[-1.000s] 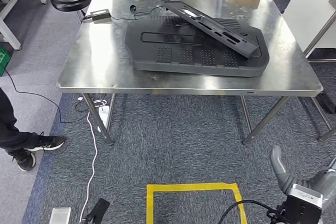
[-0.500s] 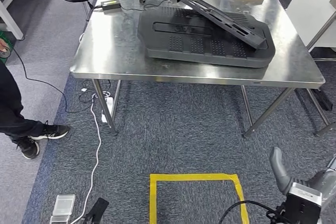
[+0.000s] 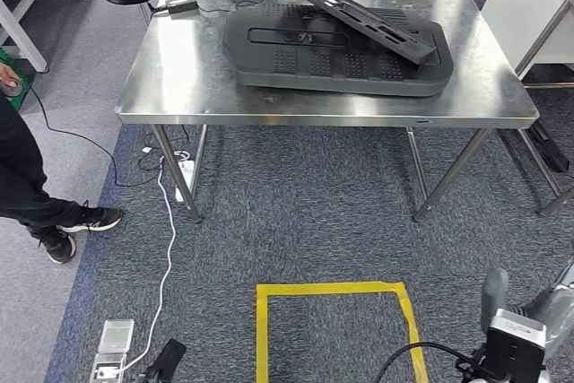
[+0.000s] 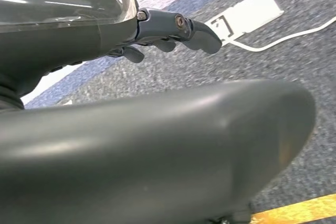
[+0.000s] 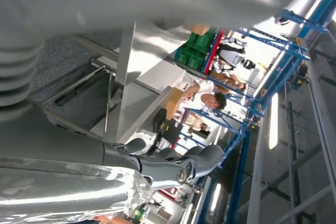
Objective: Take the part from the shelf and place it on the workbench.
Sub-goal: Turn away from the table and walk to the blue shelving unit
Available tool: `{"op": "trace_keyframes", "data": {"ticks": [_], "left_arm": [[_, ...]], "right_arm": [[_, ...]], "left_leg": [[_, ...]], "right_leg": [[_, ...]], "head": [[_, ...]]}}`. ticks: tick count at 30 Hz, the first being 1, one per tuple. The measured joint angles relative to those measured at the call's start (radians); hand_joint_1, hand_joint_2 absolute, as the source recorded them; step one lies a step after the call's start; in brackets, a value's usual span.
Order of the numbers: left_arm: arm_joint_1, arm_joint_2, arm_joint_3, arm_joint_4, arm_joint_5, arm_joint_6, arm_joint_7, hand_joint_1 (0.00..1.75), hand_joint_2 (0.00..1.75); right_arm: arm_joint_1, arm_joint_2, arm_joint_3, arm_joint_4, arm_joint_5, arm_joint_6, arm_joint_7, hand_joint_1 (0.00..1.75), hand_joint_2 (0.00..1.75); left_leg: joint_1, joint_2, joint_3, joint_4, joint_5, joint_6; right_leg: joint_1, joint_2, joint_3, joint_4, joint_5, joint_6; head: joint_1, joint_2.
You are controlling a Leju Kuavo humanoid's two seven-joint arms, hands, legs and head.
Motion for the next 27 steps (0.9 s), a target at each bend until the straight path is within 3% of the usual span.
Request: {"op": "trace_keyframes", "data": {"ticks": [1, 2, 4, 6, 9, 10, 12, 14, 15, 16, 17, 19, 21, 22, 25, 27], "left_arm": [[0.0, 0.0, 0.0, 0.0, 0.0, 0.0, 0.0, 0.0, 0.0], [0.0, 0.0, 0.0, 0.0, 0.0, 0.0, 0.0, 0.0, 0.0], [-0.001, 0.001, 0.0, 0.0, 0.0, 0.0, 0.0, 0.0, 0.0], [-0.003, 0.001, 0.0, 0.0, -0.001, 0.0, 0.0, 0.0, 0.0], [-0.002, 0.001, 0.0, 0.0, -0.001, 0.0, 0.001, 0.0, 0.0], [-0.003, 0.0, 0.0, 0.0, -0.001, 0.0, 0.001, 0.0, 0.0], [-0.005, 0.0, 0.0, 0.0, -0.001, 0.0, 0.001, 0.0, 0.0], [-0.006, 0.0, 0.0, 0.0, -0.001, 0.0, 0.001, 0.0, 0.0], [-0.005, 0.0, 0.0, 0.0, -0.001, 0.0, 0.001, 0.0, 0.0], [-0.005, 0.0, 0.0, 0.0, -0.001, 0.0, 0.001, 0.0, 0.0], [-0.005, 0.0, 0.0, 0.0, -0.001, 0.0, 0.001, 0.0, 0.0], [-0.005, 0.0, 0.0, 0.0, -0.001, 0.0, 0.001, 0.0, 0.0], [-0.006, 0.0, 0.0, 0.0, 0.0, 0.0, 0.001, 0.0, 0.0], [-0.006, 0.0, 0.0, 0.0, 0.0, 0.0, 0.001, 0.0, 0.0], [-0.005, 0.0, 0.0, 0.0, 0.001, 0.0, 0.0, 0.0, 0.0], [-0.004, 0.0, 0.0, 0.0, 0.002, 0.0, 0.0, 0.0, 0.0]], "right_arm": [[0.0, -0.001, 0.001, 0.0, 0.0, 0.0, 0.001, 0.0, 0.0], [0.0, -0.002, 0.002, 0.0, 0.0, 0.0, 0.002, 0.0, 0.0], [0.0, -0.003, 0.003, 0.0, 0.0, 0.0, 0.003, 0.0, 0.0], [0.0, -0.007, 0.005, 0.0, -0.001, 0.0, 0.005, 0.0, 0.0], [0.0, -0.012, 0.006, 0.0, -0.001, 0.0, 0.008, 0.0, 0.0], [0.0, -0.014, 0.006, 0.0, -0.002, 0.0, 0.009, 0.0, 0.0], [0.001, -0.019, 0.006, 0.0, -0.002, 0.0, 0.01, 0.0, 0.0], [0.001, -0.023, 0.006, 0.001, -0.003, 0.0, 0.011, 0.0, 0.0], [0.001, -0.025, 0.006, 0.002, -0.003, 0.0, 0.011, 0.0, 0.0], [0.002, -0.026, 0.006, 0.003, -0.003, 0.0, 0.012, 0.0, 0.0], [0.002, -0.027, 0.006, 0.004, -0.003, 0.0, 0.012, 0.0, 0.0], [0.001, -0.029, 0.006, 0.004, -0.004, 0.0, 0.012, 0.0, 0.0], [0.0, -0.031, 0.007, 0.004, -0.004, 0.0, 0.013, 0.0, 0.0], [0.0, -0.031, 0.007, 0.004, -0.005, 0.0, 0.013, 0.0, 0.0], [-0.001, -0.033, 0.008, 0.003, -0.006, 0.0, 0.015, 0.0, 0.0], [-0.002, -0.034, 0.01, 0.003, -0.007, 0.0, 0.015, 0.0, 0.0]], "left_leg": [[0.0, 0.0, 0.007, 0.016, 0.002, -0.001], [0.0, 0.0, 0.034, -0.009, 0.022, -0.002], [0.001, 0.0, 0.125, -0.144, 0.069, 0.001], [-0.001, 0.0, 0.183, -0.246, 0.086, 0.009], [-0.002, 0.001, 0.181, -0.263, 0.094, 0.025], [-0.001, 0.001, 0.175, -0.265, 0.101, 0.034], [0.003, 0.003, 0.16, -0.268, 0.117, 0.049], [0.002, 0.004, 0.141, -0.266, 0.131, 0.053], [0.002, 0.005, 0.132, -0.266, 0.137, 0.053], [0.001, 0.005, 0.124, -0.265, 0.143, 0.052], [0.001, 0.005, 0.118, -0.264, 0.148, 0.051], [0.001, 0.004, 0.112, -0.264, 0.157, 0.046], [0.0, 0.003, 0.108, -0.265, 0.166, 0.037], [0.0, 0.003, 0.105, -0.265, 0.171, 0.03], [0.004, 0.002, 0.096, -0.265, 0.178, 0.011], [0.004, 0.001, 0.075, -0.219, 0.127, 0.003]], "right_leg": [[0.0, 0.0, -0.012, 0.006, 0.004, 0.001], [0.0, 0.0, -0.024, 0.014, 0.008, 0.003], [0.0, 0.001, -0.045, 0.033, 0.011, 0.006], [0.003, 0.002, -0.062, 0.051, 0.014, 0.014], [0.003, 0.003, -0.073, 0.06, 0.024, 0.033], [0.001, 0.004, -0.079, 0.068, 0.014, 0.039], [-0.004, 0.008, -0.104, 0.133, -0.047, 0.053], [-0.01, 0.009, -0.144, 0.262, -0.13, 0.065], [-0.013, 0.009, -0.155, 0.317, -0.153, 0.068], [-0.015, 0.009, -0.151, 0.339, -0.157, 0.07], [-0.017, 0.009, -0.127, 0.319, -0.141, 0.07], [-0.017, 0.01, -0.03, 0.176, -0.084, 0.065], [-0.013, 0.013, 0.051, 0.037, -0.053, 0.056], [-0.011, 0.015, 0.065, 0.008, -0.05, 0.052], [-0.006, 0.012, 0.054, -0.002, -0.035, 0.032], [-0.008, 0.007, 0.037, -0.007, -0.016, 0.014]], "head": [[0.0, 0.0], [0.0, 0.0], [0.0, 0.0], [0.001, 0.0], [-0.001, 0.0], [-0.001, 0.0], [0.0, 0.0], [0.002, 0.0], [0.002, 0.0], [0.002, 0.0], [0.002, 0.0], [0.002, 0.0], [0.001, 0.0], [0.001, 0.0], [0.0, 0.0], [-0.002, 0.0]]}}
